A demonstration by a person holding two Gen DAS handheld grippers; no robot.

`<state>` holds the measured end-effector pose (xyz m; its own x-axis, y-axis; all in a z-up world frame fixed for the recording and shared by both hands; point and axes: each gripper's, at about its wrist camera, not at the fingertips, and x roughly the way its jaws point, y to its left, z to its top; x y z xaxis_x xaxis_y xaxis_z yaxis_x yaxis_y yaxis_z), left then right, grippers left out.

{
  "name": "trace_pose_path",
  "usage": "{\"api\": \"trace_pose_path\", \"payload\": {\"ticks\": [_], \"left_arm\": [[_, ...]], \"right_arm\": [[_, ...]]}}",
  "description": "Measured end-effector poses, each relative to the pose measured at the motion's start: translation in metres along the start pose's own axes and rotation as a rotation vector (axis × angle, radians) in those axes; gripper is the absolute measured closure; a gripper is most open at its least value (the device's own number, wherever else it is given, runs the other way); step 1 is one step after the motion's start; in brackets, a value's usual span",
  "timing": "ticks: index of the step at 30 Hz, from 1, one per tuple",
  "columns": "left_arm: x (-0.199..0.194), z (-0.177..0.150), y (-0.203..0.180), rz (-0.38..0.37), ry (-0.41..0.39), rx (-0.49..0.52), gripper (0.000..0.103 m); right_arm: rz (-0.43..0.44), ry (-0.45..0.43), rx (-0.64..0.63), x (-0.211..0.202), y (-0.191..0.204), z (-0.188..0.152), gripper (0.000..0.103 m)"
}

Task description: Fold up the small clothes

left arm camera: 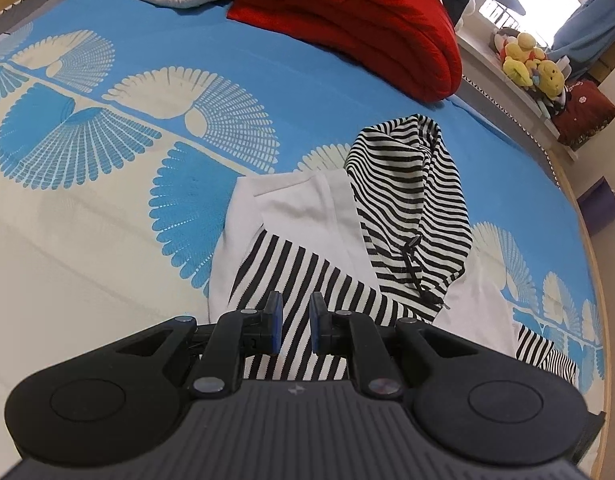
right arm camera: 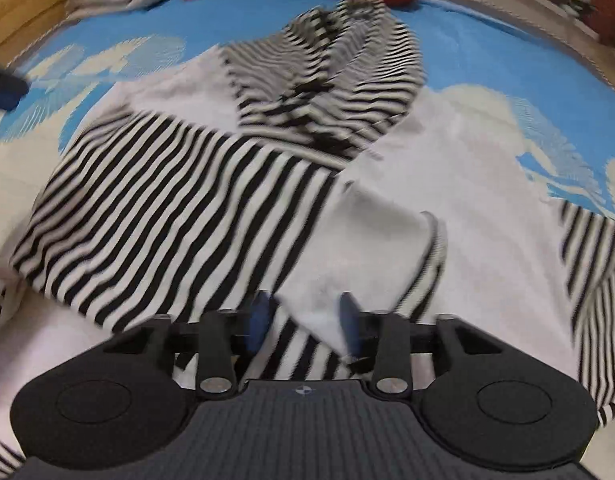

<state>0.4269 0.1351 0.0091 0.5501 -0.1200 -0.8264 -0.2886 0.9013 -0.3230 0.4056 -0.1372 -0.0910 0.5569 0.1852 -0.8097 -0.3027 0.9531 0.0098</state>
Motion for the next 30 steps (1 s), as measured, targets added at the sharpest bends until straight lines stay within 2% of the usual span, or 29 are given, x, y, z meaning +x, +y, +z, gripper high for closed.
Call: {"api": "trace_pose_path", "payload": {"ticks": [1, 3, 7, 9, 11, 12, 15, 17, 18, 19, 21, 23, 26, 28, 29, 30], "left_arm": [[0.000, 0.001, 0.000, -0.002, 0.000, -0.003, 0.090], [-0.001, 0.001, -0.002, -0.009, -0.002, -0.008, 0.090], [-0.003, 0.000, -0.005, -0.020, -0.002, -0.010, 0.090], [-0.003, -0.001, -0.005, -0.022, -0.002, -0.008, 0.090], [-0.003, -0.001, -0.006, -0.016, -0.004, -0.008, 0.090], [-0.003, -0.002, -0.006, -0.013, -0.004, -0.006, 0.090], [0.000, -0.003, -0.005, -0.005, 0.003, -0.007, 0.090], [0.002, -0.005, -0.004, -0.001, 0.012, -0.008, 0.089], [0.002, -0.006, -0.005, -0.001, 0.016, -0.007, 0.087], [0.003, -0.006, -0.005, -0.003, 0.019, -0.004, 0.086], [0.004, -0.006, -0.004, -0.003, 0.022, -0.001, 0.086], [0.004, -0.004, -0.002, -0.006, 0.022, -0.010, 0.086], [0.004, -0.002, 0.000, -0.012, 0.024, -0.017, 0.086], [0.003, -0.001, 0.000, -0.021, 0.026, -0.019, 0.086], [0.003, 0.000, 0.000, -0.024, 0.027, -0.019, 0.086], [0.003, 0.000, 0.000, -0.025, 0.026, -0.020, 0.086]], "right_arm": [[-0.005, -0.005, 0.042, -0.003, -0.007, 0.001, 0.095], [-0.024, -0.031, 0.180, -0.017, -0.026, 0.000, 0.103], [-0.101, -0.170, 0.540, -0.060, -0.075, -0.005, 0.103], [-0.152, -0.186, 0.670, -0.074, -0.095, -0.018, 0.103], [-0.219, -0.173, 0.745, -0.079, -0.108, -0.029, 0.102], [-0.199, -0.171, 0.741, -0.076, -0.110, -0.030, 0.100], [-0.010, -0.154, 0.577, -0.059, -0.092, -0.018, 0.099], [0.095, -0.147, 0.385, -0.051, -0.065, -0.008, 0.084], [0.109, -0.144, 0.273, -0.048, -0.048, -0.005, 0.073], [0.109, -0.135, 0.195, -0.044, -0.034, -0.004, 0.068], [0.125, -0.113, 0.099, -0.035, -0.016, -0.003, 0.067], [0.112, -0.073, 0.053, -0.022, -0.008, -0.005, 0.067], [0.043, -0.006, 0.000, -0.002, -0.001, -0.010, 0.067], [0.030, -0.016, -0.041, -0.002, 0.004, -0.010, 0.068], [0.027, -0.019, -0.058, -0.001, 0.006, -0.011, 0.069], [0.019, -0.026, -0.062, -0.001, 0.005, -0.012, 0.083]]}}
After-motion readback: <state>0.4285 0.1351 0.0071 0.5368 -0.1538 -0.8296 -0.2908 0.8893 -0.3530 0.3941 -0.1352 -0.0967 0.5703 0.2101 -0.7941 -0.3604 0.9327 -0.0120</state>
